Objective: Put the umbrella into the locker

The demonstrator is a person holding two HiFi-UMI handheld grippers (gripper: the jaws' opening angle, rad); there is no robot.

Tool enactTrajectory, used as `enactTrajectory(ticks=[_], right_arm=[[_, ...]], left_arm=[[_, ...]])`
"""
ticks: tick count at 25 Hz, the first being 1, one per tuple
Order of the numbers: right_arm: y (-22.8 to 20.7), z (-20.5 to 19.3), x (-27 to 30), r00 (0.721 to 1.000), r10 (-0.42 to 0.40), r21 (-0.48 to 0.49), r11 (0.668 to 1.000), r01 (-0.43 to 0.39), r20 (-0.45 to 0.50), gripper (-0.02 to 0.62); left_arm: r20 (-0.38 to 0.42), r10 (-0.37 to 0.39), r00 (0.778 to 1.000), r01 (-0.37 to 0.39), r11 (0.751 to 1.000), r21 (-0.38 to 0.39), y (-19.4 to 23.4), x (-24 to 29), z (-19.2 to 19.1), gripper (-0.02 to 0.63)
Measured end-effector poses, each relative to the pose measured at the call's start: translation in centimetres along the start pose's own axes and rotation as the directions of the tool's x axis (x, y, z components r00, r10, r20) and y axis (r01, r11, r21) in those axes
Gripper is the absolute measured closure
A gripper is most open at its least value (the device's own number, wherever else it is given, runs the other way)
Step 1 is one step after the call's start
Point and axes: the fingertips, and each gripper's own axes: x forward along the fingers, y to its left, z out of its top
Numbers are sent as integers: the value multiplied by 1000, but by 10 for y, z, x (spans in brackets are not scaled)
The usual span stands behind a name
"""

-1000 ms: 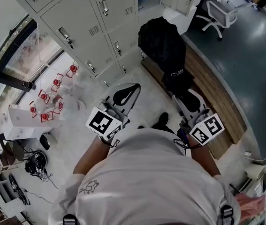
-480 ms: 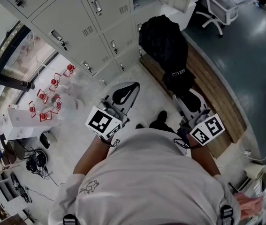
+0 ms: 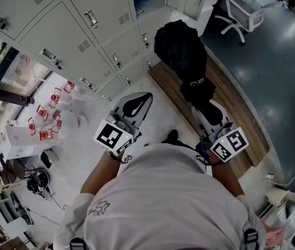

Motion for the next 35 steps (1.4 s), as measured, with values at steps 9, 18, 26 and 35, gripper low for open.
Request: enactTrajectory(ticks=[9,18,26,35], right_arm=[[-83,12,9,998,45,8,999,-45,-32,426],[-109,8,40,997,65,34,997,-63,-52,425],[-108,13,113,997,49,36,998,-47,-56,426],[-83,20,195,999,-1,52,999,3,-36,426]], left_arm=[[-7,53,999,-53,999,6,15,75,-6,595],[-14,66,998,-66,998,25,41,96,-8,595],[2,51,999,-51,998,20,116,94,-4,595],[24,-11,1000,11,1000,28,193,75,10,595]])
